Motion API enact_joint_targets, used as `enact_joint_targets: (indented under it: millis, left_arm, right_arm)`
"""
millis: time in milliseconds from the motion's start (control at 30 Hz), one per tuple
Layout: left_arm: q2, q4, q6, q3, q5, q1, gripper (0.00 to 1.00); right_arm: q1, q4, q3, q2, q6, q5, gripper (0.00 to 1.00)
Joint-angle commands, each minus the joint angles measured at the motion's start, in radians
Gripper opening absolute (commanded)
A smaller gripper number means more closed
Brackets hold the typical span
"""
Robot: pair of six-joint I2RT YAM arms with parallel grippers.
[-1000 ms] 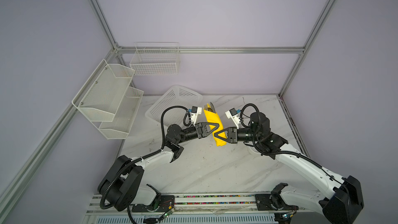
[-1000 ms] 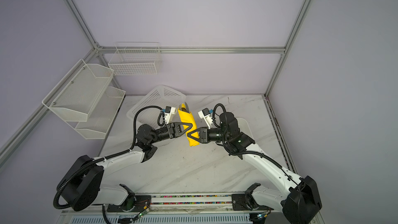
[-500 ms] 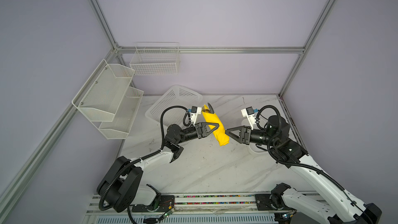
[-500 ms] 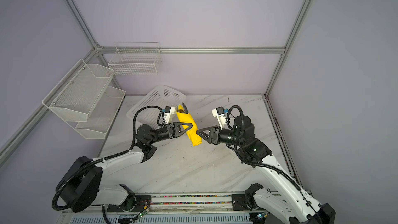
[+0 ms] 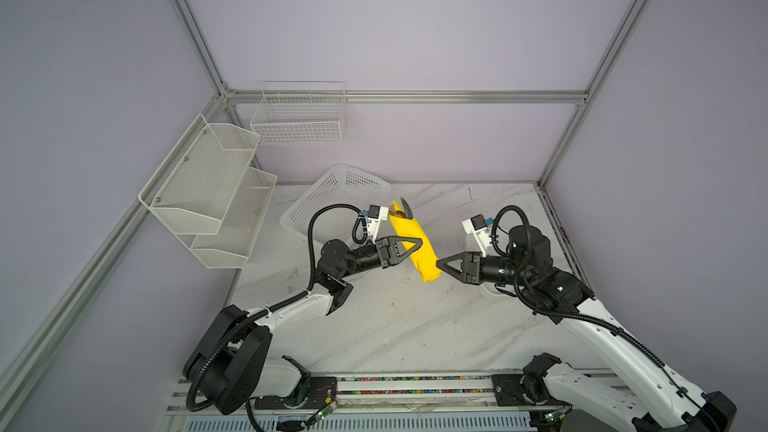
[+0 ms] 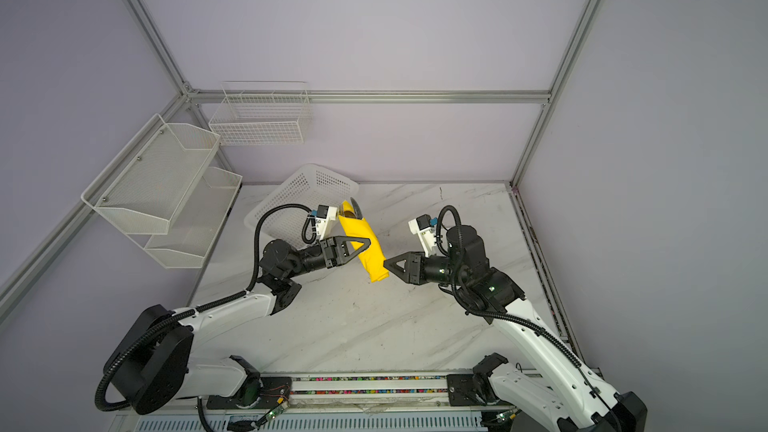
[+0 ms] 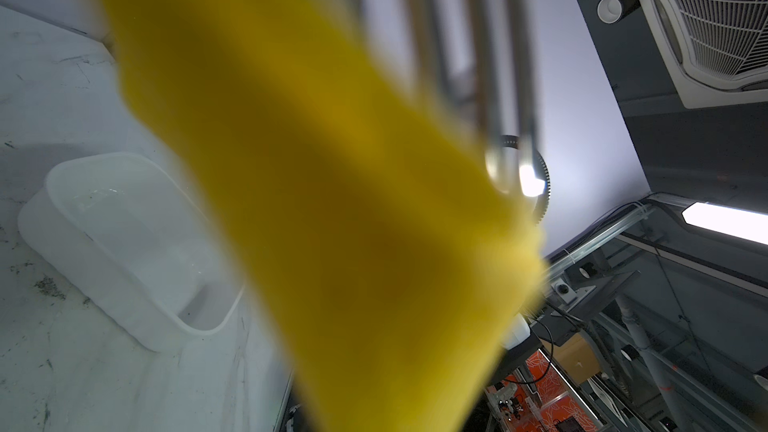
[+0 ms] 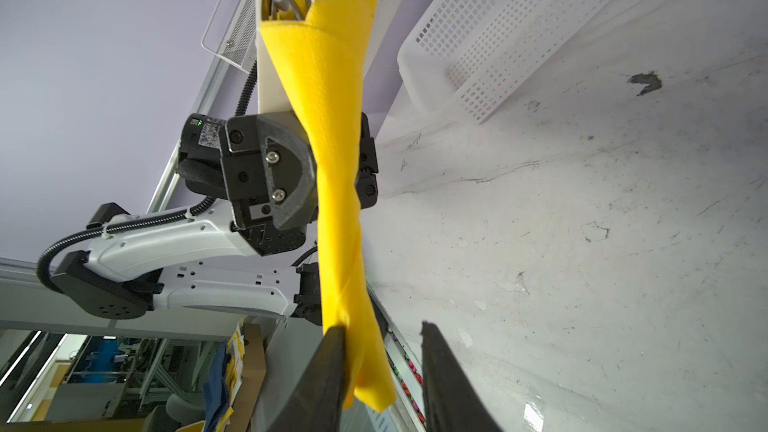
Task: Place the utensils on the paper napkin and roll it up
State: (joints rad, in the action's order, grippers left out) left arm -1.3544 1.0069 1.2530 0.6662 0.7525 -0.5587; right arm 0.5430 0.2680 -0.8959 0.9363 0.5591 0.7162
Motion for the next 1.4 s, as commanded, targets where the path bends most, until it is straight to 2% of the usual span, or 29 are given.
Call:
enact_joint_targets:
  millis: [0, 367, 633, 767, 867, 1267, 1367]
  left_arm:
    - [0.043, 0.052, -0.028, 0.087, -0.013, 0.003, 0.12]
    - [0.055, 0.02, -0.042, 0.081, -0.019, 0.004, 0.11]
    - [0.061, -0.003, -0.055, 0.083, -0.022, 0.004, 0.11]
    - [0.057, -0.007, -0.053, 0.09, -0.023, 0.005, 0.11]
    - [0.057, -0.007, -0.052, 0.1, -0.019, 0.005, 0.1]
    - [0.051, 0.001, -0.049, 0.099, -0.017, 0.005, 0.1]
    - [0.054, 0.002, -0.049, 0.095, -0.018, 0.005, 0.1]
  right_arm:
    - [-0.005, 0.047, -0.013, -0.007, -0.025, -0.025, 0.28]
    - [-0.005, 0.063, -0.046, -0.052, -0.057, -0.091, 0.29]
    - [-0.005, 0.042, -0.118, 0.041, -0.084, 0.017, 0.42]
    - [-0.005, 0.047, -0.118, 0.082, -0.096, 0.043, 0.45]
    - [-0.005, 0.074, -0.109, 0.097, -0.101, 0.023, 0.45]
    - [-0.004, 0.2, -0.073, -0.002, -0.09, -0.25, 0.36]
    - [-0.005, 0.202, -0.083, -0.014, -0.09, -0.254, 0.36]
